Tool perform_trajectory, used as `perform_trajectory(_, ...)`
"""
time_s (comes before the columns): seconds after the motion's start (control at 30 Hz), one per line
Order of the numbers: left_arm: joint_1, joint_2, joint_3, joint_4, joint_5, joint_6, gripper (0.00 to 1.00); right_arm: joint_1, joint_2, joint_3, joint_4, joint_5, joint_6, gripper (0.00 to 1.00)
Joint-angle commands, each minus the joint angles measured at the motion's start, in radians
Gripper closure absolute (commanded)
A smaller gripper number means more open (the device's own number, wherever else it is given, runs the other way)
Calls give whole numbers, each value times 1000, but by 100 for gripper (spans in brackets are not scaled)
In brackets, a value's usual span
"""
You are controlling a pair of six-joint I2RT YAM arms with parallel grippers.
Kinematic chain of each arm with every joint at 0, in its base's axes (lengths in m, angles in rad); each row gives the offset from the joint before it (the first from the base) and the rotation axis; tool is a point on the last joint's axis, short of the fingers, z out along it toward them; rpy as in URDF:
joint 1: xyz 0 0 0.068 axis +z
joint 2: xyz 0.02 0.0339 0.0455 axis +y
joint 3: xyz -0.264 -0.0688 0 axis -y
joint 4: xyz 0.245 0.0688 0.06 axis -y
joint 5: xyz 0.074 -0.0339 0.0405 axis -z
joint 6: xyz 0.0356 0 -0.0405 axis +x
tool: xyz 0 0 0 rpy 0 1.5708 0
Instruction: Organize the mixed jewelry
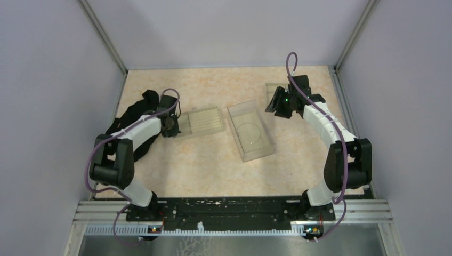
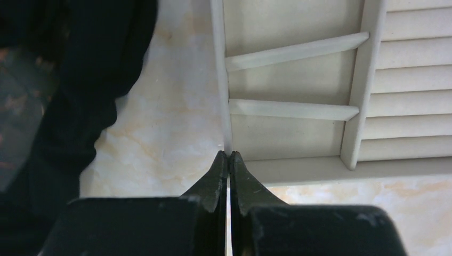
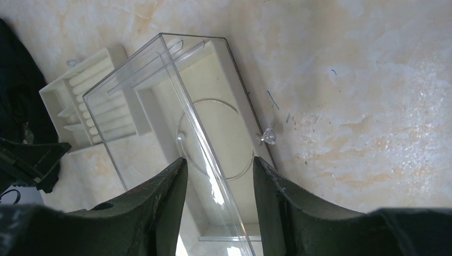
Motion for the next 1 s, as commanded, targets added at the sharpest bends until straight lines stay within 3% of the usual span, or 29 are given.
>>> perform_trajectory(0.0,-2,12,46,17,121,357,100,10,-46,29,18,11,-3,52)
perform_trajectory(0.1,-3,-28,16,62,345,552,100,10,-61,28,10,17,-6,52)
perform_trajectory(0.27,-8,-175,-105,179,551,808,100,10,-89,36,-10,24,-25,52)
perform_trajectory(0.37,-9,-237,-145,197,604,916,100,12,-108,34,-20,31,-28,52)
perform_trajectory(0.5,-7,-205,-111,85,654,1033,100,21,-136,17,-26,35,-23,52)
perform_trajectory(0.67,-34,-158,-57,78,761,1017,100,107,-163,29,-53,97,-44,52)
perform_trajectory(0.9,-62,-59,11,93,739,1055,100,311,-219,1,0,136,-109,51)
perform_trajectory(0.97,-62,-29,39,101,733,1026,95,385,-227,-4,9,157,-128,51)
